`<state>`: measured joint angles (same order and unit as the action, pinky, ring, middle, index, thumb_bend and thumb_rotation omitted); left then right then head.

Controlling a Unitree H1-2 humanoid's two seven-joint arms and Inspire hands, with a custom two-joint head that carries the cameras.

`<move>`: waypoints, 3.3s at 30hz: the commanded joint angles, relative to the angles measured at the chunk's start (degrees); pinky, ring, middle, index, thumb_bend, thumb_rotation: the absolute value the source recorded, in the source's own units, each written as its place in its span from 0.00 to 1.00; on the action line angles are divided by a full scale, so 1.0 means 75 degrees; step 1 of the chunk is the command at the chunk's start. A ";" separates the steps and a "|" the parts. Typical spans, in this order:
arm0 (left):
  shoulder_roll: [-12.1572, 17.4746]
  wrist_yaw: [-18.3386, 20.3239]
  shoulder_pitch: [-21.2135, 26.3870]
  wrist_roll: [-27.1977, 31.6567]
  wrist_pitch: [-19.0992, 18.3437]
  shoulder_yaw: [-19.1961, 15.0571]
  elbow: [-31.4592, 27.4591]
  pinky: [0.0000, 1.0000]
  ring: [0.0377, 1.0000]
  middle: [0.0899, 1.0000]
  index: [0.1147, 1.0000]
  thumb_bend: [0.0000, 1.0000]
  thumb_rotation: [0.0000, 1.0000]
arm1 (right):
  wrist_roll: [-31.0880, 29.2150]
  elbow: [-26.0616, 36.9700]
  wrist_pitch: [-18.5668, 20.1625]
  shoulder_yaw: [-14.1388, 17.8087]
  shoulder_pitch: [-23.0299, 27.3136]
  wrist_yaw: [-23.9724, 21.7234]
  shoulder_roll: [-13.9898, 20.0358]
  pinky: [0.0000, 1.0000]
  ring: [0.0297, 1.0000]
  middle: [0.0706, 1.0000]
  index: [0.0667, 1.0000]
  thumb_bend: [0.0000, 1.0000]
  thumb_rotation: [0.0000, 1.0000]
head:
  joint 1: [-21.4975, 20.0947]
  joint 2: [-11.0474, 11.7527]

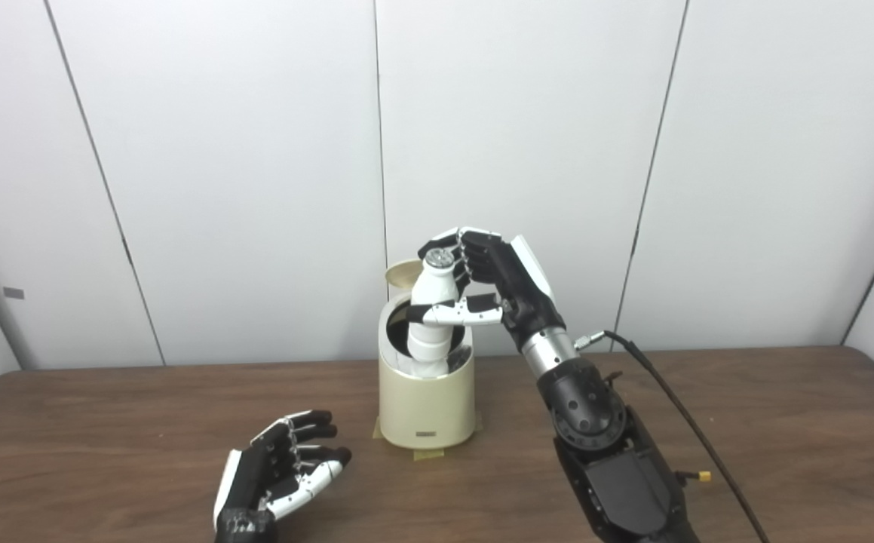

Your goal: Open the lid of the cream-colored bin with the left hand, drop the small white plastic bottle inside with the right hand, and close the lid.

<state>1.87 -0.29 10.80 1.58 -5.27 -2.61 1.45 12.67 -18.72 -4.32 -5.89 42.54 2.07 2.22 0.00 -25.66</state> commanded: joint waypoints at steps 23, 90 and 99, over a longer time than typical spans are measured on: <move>-0.0123 0.0089 0.0087 0.0272 0.0067 -0.0001 -0.0483 0.47 0.55 0.64 0.63 0.62 0.00 | 0.0017 -0.0957 -0.0802 0.0168 0.1083 0.0411 0.0029 0.30 0.38 0.45 0.52 0.49 0.00 | 0.0109 -0.0134; 0.0013 0.0254 0.0039 0.0415 -0.0119 -0.0024 -0.0691 0.48 0.56 0.63 0.62 0.62 0.00 | -0.1001 0.1312 -0.2107 0.0714 -0.1320 -0.0559 0.0806 0.28 0.37 0.44 0.48 0.53 0.02 | 0.0166 -0.0318; 0.0260 0.0219 0.0023 0.0029 0.0256 0.0097 -0.0664 0.46 0.56 0.62 0.62 0.66 0.05 | -0.2264 0.1136 -0.1735 0.1400 -0.3003 -0.0698 0.0715 0.48 0.55 0.71 0.73 0.76 0.21 | 0.0260 -0.0280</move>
<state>3.58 1.00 8.95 2.45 -5.58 -2.27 -2.46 -2.19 -10.79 -15.98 4.13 17.50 -2.31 7.73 1.67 -27.69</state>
